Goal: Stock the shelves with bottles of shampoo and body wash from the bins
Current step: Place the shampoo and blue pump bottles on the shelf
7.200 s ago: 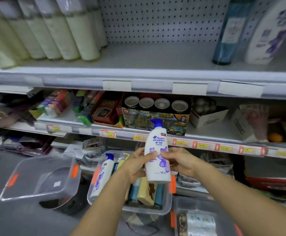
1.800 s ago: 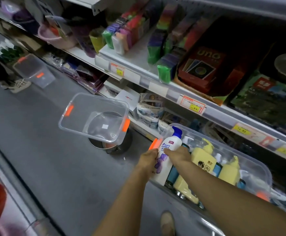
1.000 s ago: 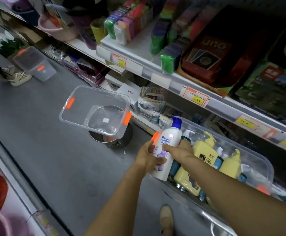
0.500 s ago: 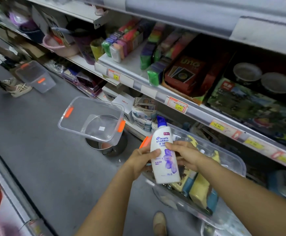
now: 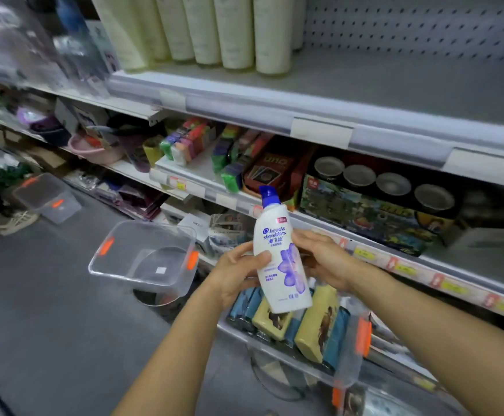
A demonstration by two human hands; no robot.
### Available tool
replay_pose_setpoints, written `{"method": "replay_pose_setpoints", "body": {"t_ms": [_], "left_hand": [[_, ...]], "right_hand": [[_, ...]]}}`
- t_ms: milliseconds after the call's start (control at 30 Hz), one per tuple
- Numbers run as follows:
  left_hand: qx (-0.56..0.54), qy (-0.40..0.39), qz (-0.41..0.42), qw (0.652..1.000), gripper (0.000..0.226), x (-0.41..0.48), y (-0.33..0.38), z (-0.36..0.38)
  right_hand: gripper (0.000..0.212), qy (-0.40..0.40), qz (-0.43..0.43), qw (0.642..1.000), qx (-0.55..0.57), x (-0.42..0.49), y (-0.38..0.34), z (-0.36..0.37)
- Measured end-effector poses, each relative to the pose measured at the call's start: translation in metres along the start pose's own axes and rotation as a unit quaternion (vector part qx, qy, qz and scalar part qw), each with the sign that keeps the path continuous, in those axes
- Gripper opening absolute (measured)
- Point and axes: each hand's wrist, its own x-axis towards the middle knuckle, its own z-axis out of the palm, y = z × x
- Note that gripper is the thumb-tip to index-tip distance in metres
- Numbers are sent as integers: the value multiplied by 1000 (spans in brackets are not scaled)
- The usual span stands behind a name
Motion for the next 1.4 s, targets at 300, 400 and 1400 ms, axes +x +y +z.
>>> {"method": "replay_pose_setpoints", "body": {"t_ms": [300,400,1400], "left_hand": [[46,-64,117,990,57,-26,64,96],[61,-93,149,983,46,-32,78,139],[170,-207,302,915,44,-15,169,462]], "right_hand": [[33,35,-147,987,-60,-108,-63,-57],[51,55,-177,980,-69,-138,-73,-84],[37,299,-378,875,-46,-283,-155,-313]]}}
